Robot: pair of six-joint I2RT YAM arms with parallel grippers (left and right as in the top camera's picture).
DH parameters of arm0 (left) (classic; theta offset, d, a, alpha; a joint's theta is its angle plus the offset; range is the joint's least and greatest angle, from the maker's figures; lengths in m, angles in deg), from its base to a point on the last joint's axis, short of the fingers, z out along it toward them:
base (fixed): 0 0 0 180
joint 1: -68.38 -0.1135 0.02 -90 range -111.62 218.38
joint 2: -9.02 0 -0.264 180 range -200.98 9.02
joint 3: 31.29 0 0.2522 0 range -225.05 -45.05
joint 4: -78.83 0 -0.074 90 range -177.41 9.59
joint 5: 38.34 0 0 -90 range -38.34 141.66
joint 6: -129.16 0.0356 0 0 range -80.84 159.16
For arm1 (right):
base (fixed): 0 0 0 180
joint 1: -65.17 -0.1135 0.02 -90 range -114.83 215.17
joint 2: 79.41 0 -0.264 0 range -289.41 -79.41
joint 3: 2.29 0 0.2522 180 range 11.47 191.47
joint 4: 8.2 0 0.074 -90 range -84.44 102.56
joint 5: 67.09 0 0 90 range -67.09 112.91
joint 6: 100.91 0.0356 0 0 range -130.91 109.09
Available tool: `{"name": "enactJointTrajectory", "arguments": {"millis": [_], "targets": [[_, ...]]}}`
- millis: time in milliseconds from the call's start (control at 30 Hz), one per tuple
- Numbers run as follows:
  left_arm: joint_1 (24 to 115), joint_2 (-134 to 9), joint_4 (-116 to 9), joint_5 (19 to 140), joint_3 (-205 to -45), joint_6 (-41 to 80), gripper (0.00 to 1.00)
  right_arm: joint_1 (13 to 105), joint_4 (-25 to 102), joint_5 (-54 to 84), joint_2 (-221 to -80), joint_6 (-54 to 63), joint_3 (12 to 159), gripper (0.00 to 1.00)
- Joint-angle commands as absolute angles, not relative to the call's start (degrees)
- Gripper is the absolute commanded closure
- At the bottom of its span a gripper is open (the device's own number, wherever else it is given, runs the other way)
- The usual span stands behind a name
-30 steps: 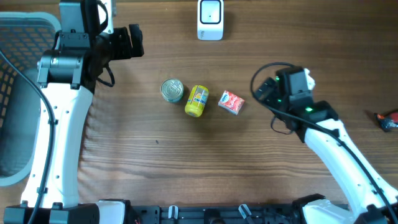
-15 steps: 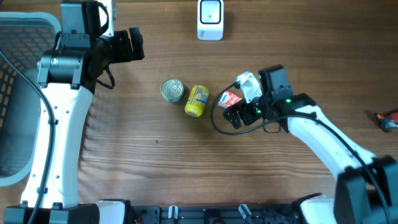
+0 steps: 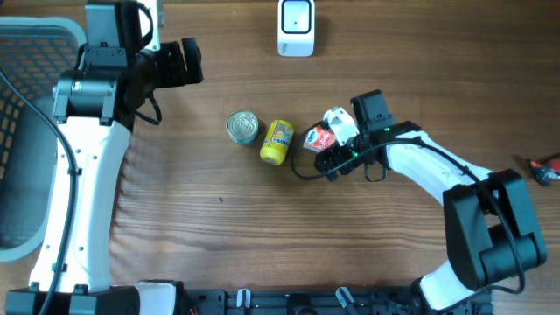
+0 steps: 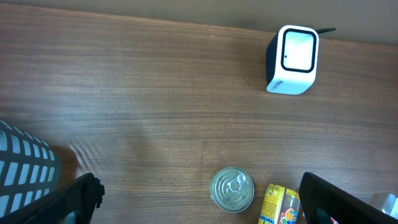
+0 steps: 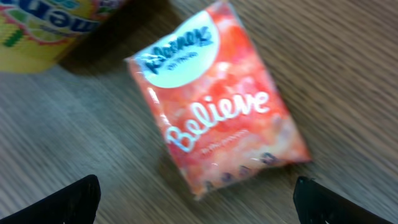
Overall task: Scan the item barcode
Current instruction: 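Reach the right gripper over the orange Kleenex tissue pack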
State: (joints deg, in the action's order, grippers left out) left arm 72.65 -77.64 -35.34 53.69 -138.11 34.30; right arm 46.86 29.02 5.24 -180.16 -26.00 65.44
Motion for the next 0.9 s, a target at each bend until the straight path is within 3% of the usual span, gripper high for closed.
{"name": "enactJointTrajectory", "arguments": {"millis": [0, 267, 633, 733, 867], "targets": [[72.4, -76.8, -35.7, 54.6, -137.9, 34.2, 0.00, 46.8, 28.7, 9.2, -180.9, -27.8, 67.4, 0.00], [72.4, -76.8, -36.3, 54.6, -137.9, 34.2, 0.00, 46.7, 21.6, 9.0, -181.4, -30.3, 67.4, 0.00], [72.4, -76.8, -36.6, 54.6, -137.9, 34.2, 0.00, 45.2, 21.5, 8.9, -187.0, -30.2, 67.4, 0.00], [72.4, -76.8, -36.6, 54.6, -137.9, 34.2, 0.00, 43.4, 21.0, 9.4, -188.3, -30.2, 67.4, 0.05], [72.4, -76.8, -36.6, 54.6, -137.9, 34.2, 0.00, 42.3, 19.7, 13.1, -188.7, -27.9, 67.4, 0.21]]}}
